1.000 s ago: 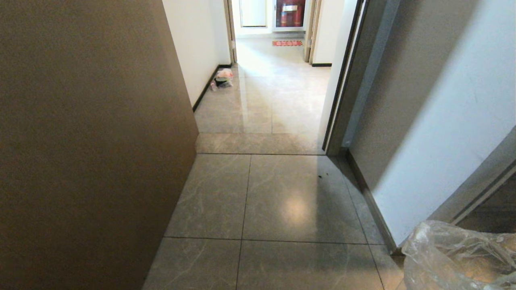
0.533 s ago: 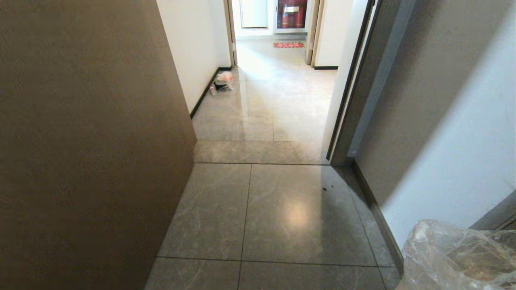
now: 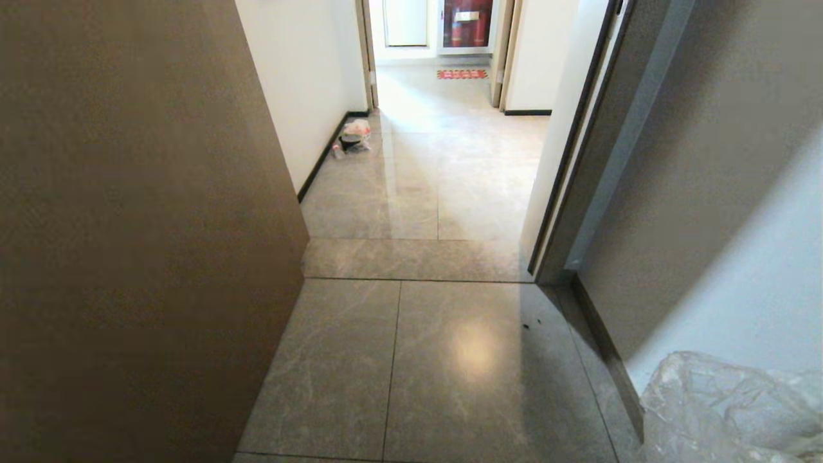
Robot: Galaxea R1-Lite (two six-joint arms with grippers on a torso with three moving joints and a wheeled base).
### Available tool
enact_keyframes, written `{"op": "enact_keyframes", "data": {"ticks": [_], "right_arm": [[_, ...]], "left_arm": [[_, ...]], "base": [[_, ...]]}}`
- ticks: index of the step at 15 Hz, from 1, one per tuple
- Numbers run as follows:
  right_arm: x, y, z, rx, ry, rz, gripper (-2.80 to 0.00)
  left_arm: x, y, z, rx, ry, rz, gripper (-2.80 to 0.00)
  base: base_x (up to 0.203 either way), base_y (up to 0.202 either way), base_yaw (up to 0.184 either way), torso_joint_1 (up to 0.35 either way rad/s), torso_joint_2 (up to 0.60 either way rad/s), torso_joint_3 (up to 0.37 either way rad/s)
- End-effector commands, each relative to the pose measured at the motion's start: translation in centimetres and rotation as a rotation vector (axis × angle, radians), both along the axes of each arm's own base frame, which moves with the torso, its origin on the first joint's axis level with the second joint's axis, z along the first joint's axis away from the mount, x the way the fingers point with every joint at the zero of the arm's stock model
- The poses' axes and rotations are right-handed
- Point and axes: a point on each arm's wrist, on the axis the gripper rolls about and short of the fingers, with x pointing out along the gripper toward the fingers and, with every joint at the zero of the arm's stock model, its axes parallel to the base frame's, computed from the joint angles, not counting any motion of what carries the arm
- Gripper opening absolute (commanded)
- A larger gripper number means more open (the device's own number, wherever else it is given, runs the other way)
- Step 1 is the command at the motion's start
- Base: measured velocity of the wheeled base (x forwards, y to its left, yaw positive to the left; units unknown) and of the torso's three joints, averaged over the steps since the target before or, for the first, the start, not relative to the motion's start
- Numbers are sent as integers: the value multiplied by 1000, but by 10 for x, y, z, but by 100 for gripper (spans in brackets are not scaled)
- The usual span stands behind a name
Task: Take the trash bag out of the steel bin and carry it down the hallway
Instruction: Put the trash bag at the door
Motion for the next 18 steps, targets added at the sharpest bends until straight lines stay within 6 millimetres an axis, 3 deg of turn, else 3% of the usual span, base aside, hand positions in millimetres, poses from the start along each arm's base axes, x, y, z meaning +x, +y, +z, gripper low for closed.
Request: {"op": "enact_keyframes", "data": {"ticks": [1, 18], "right_arm": [[0, 0, 0, 0, 3, 0, -280], [0, 0, 0, 0, 3, 0, -280]], "left_arm": [[0, 0, 0, 0, 0, 0, -280], [0, 0, 0, 0, 0, 0, -280]], "base": [[192, 0, 2, -2, 2, 2], [193, 0, 0, 2, 3, 3]]}}
